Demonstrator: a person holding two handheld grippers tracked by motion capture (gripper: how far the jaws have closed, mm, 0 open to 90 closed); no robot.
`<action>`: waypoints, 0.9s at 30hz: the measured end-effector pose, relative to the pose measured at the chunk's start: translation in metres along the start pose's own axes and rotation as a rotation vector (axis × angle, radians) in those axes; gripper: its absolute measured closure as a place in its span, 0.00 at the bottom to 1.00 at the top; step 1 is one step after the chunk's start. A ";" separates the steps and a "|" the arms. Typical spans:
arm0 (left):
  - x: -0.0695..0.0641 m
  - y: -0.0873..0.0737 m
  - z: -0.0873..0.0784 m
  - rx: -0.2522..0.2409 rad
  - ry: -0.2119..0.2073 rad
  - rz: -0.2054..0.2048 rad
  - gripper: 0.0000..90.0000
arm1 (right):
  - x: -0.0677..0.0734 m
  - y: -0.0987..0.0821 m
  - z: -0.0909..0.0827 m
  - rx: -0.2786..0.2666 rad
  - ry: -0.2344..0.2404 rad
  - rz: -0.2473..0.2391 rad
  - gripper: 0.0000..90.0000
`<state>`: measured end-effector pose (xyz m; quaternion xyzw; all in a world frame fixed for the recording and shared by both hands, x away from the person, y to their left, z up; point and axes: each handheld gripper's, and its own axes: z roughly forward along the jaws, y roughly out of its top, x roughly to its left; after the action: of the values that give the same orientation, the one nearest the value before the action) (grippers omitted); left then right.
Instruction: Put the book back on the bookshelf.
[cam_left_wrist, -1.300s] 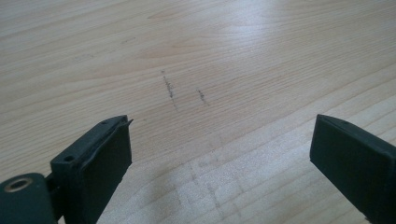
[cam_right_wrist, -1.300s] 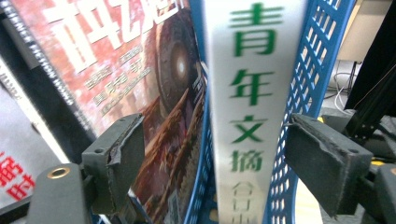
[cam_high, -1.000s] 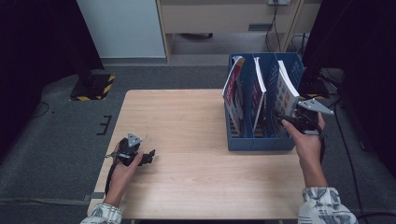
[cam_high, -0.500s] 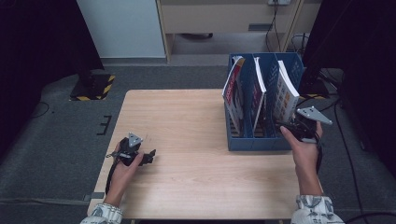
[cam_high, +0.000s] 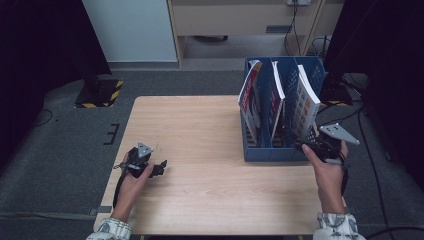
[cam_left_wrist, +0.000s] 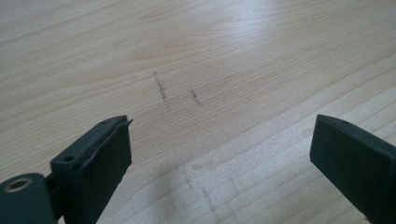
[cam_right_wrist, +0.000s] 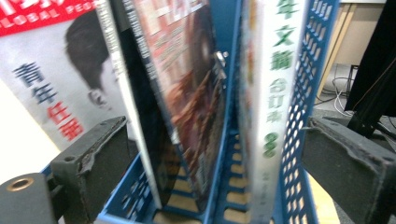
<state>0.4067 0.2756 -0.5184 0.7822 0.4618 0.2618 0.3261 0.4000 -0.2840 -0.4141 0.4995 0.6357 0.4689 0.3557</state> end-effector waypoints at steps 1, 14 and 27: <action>0.000 0.000 0.000 -0.002 -0.001 -0.006 0.06 | 0.002 -0.001 -0.001 0.003 0.004 -0.005 0.09; 0.001 0.000 0.000 -0.003 -0.010 -0.007 0.06 | 0.040 -0.012 0.000 0.045 0.055 -0.070 0.11; -0.002 -0.001 0.002 0.012 -0.026 -0.009 0.06 | 0.074 -0.008 0.004 0.061 0.162 -0.116 0.10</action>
<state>0.4064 0.2733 -0.5212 0.7853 0.4626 0.2475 0.3286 0.3834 -0.2117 -0.4217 0.4329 0.7042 0.4668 0.3143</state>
